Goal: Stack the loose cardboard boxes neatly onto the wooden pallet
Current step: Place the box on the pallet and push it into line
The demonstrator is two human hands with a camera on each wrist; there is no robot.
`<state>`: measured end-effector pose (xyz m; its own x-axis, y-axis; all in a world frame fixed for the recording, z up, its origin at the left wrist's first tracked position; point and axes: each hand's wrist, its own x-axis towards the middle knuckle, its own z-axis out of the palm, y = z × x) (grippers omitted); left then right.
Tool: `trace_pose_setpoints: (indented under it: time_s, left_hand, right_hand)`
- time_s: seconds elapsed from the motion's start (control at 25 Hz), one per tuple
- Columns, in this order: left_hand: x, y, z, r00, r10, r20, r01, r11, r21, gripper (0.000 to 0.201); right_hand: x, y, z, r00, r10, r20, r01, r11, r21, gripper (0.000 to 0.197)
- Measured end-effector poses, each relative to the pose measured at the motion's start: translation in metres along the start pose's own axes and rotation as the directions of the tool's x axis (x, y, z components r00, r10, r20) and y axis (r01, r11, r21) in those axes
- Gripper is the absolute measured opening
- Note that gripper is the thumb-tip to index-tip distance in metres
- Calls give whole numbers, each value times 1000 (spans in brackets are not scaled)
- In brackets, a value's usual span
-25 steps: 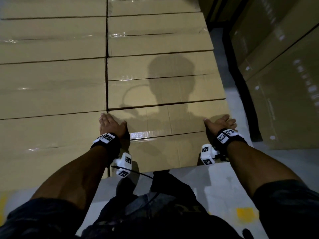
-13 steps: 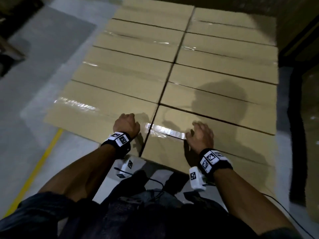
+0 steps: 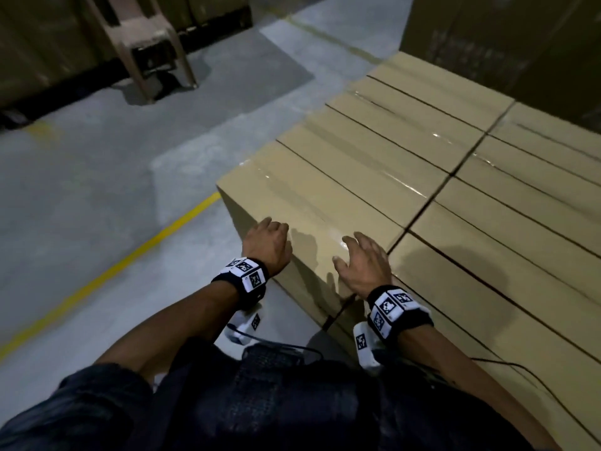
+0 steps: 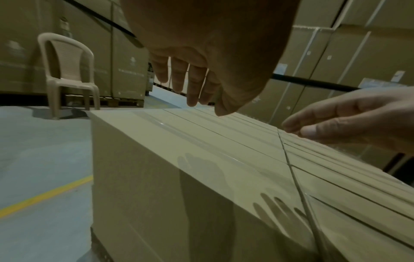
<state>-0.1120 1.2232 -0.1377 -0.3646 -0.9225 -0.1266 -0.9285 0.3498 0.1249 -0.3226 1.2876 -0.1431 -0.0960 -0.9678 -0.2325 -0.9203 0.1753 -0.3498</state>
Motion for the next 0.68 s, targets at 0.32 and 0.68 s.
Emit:
trace_pose_setpoints:
  time_s: [0.32,0.68]
  left_hand:
    - [-80,-171,-13,970,-242,-38,236,964,-121,40]
    - [-197,-338,-9,662,-740,-119,714,671,-200,48]
  right_hand:
    - [26,-185,57,973,-223,53,226,972,-63,59]
    - [61,-412,140,714,-653,252,681,732,-32,60]
